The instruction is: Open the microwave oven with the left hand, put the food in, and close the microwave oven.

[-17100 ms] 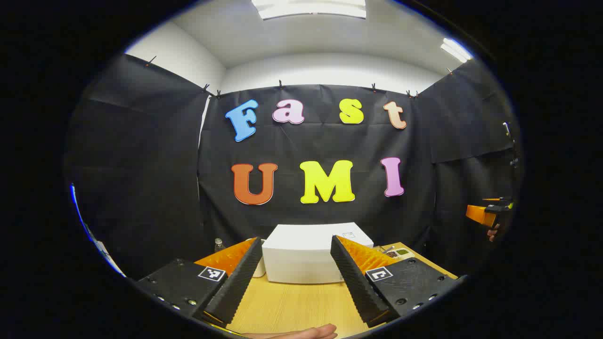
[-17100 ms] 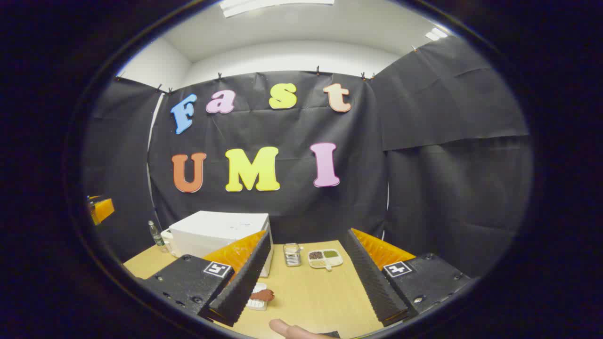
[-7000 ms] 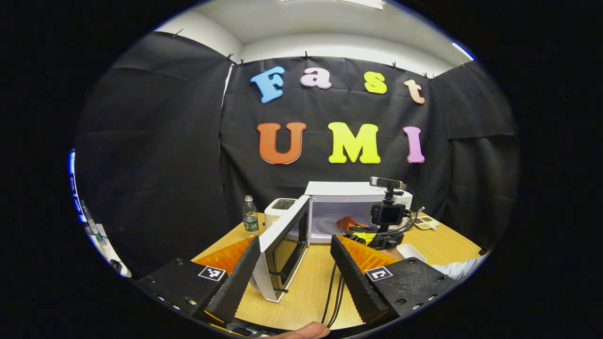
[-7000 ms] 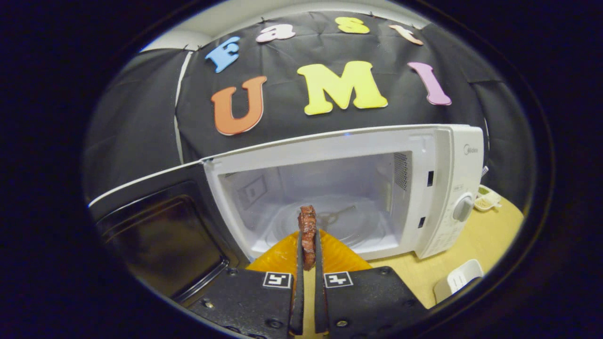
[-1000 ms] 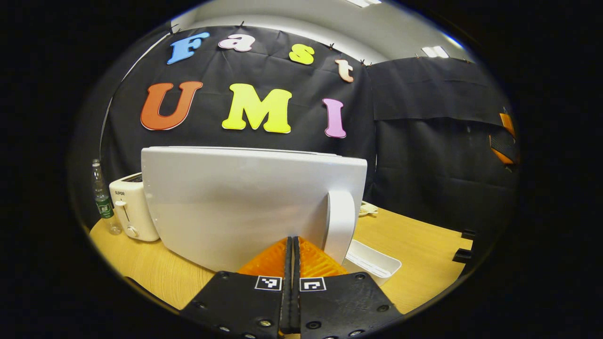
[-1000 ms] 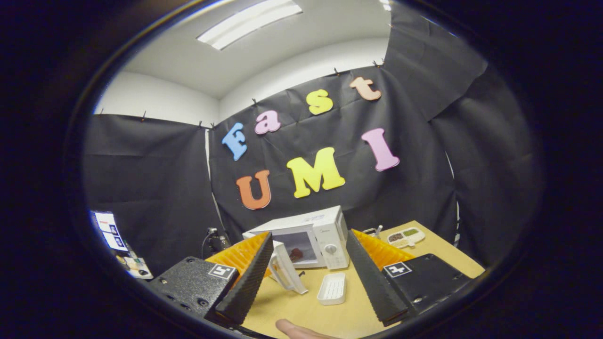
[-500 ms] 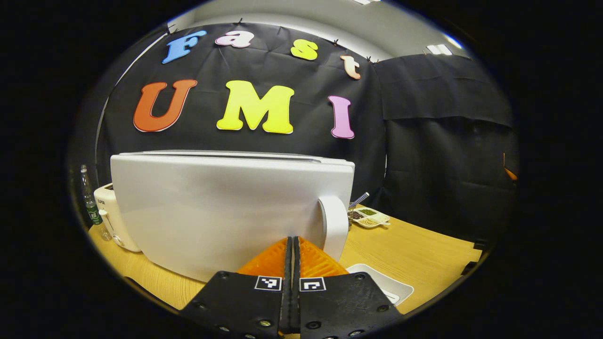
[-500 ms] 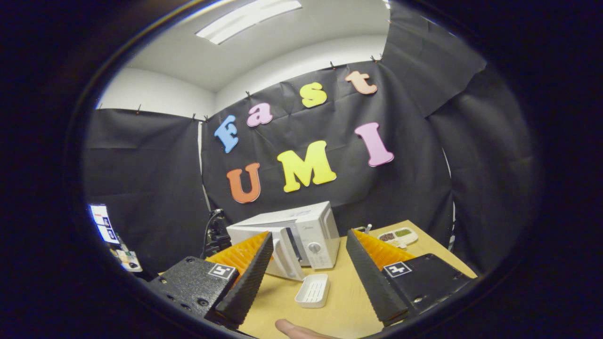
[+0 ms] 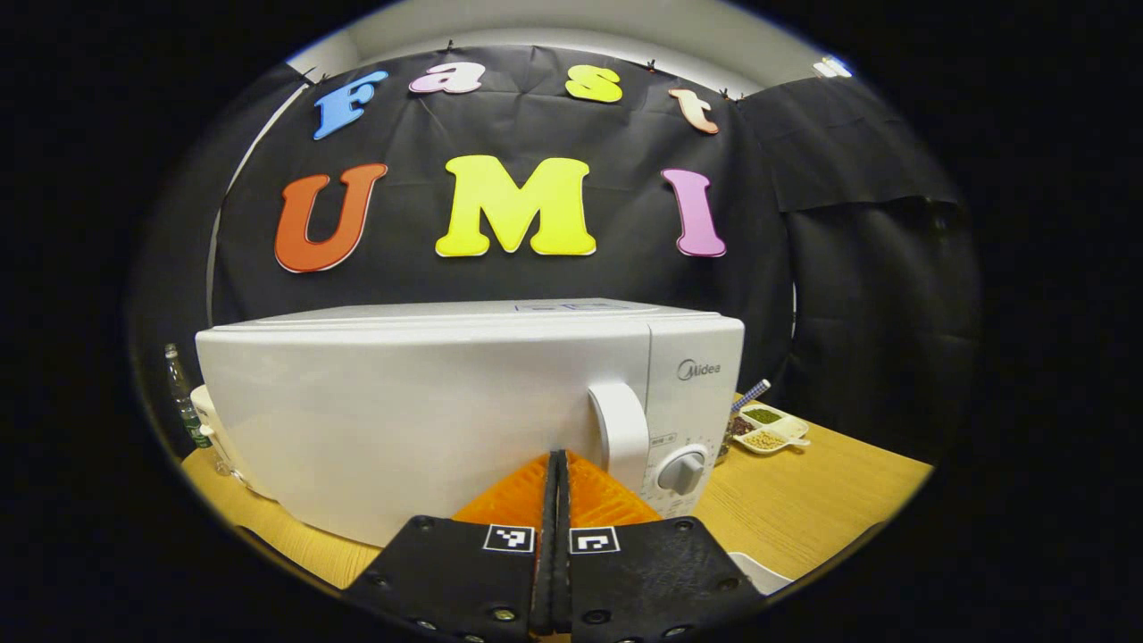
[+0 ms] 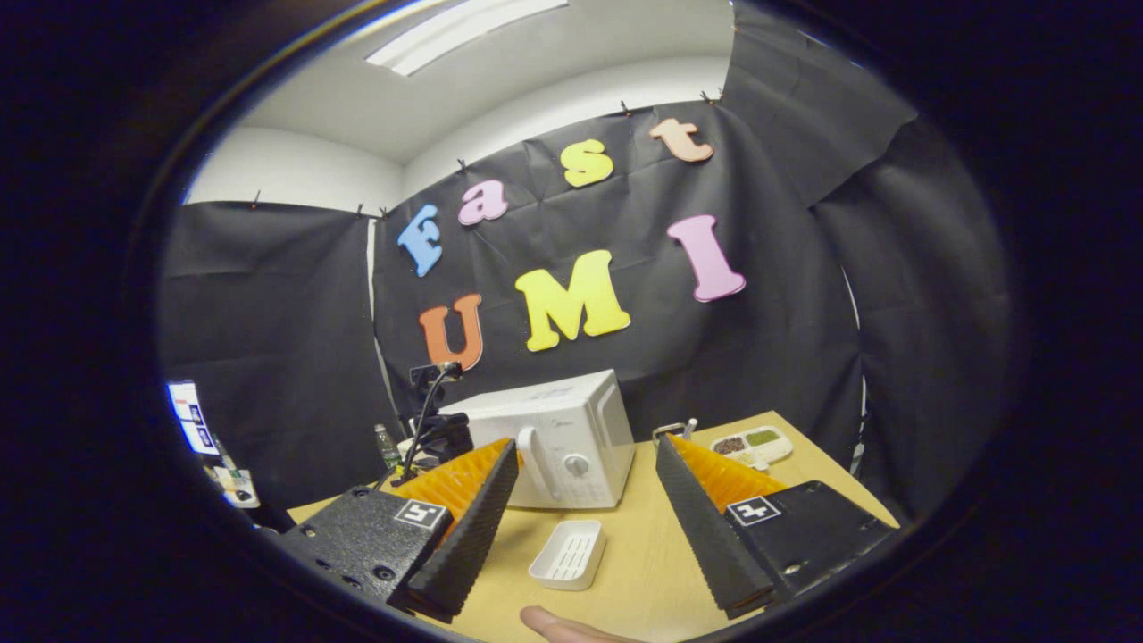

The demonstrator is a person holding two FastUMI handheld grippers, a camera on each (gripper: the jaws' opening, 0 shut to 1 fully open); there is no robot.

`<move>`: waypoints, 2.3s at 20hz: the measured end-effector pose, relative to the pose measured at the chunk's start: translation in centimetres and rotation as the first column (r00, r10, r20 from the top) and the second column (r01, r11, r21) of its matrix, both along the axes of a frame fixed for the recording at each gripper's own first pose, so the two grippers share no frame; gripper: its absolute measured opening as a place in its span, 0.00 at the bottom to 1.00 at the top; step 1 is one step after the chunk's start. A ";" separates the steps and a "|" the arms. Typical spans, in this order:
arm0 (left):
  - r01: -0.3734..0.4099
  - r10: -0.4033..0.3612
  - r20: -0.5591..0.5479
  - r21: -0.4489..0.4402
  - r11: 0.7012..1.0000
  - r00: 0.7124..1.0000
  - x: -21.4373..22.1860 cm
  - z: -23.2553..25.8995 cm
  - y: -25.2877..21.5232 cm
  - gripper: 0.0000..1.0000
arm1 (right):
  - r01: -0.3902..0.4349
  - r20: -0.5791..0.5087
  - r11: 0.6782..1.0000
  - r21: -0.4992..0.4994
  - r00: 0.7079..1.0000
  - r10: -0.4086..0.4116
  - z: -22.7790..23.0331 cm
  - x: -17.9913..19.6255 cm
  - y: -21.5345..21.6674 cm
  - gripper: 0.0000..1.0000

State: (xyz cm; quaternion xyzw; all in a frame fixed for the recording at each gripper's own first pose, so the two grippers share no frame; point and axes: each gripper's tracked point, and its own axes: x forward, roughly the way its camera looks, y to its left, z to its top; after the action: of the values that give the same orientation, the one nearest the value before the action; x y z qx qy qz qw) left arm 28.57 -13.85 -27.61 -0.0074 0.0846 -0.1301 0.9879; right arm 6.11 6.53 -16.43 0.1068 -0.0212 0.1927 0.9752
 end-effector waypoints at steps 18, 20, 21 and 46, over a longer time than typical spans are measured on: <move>-0.037 0.020 -0.157 -0.107 0.994 0.987 -0.4 -1.4 1.2 0.04 | 0.153 0.037 0.985 -0.074 0.988 -0.150 2.4 -4.9 -1.3 0.99; -0.052 0.034 -0.171 -0.102 0.993 0.985 -2.0 -1.2 1.8 0.18 | 0.149 0.055 0.985 -0.083 0.988 -0.145 2.9 -6.2 -0.8 0.99; -0.049 0.031 -0.159 -0.114 0.992 0.987 -3.1 -0.6 2.0 0.17 | 0.144 0.061 0.986 -0.082 0.988 -0.139 3.2 -6.9 -0.4 0.99; -0.320 0.310 0.132 0.060 0.946 0.941 -30.6 16.9 13.4 0.96 | 0.236 0.115 0.962 -0.138 0.968 -0.221 8.2 -12.9 3.7 0.99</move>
State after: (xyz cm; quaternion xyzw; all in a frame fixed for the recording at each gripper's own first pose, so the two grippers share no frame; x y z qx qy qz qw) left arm -2.07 -0.40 -10.69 0.0271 0.0274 0.0329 0.9987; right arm -6.75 10.28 -8.28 0.0199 -0.0668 0.0848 0.9940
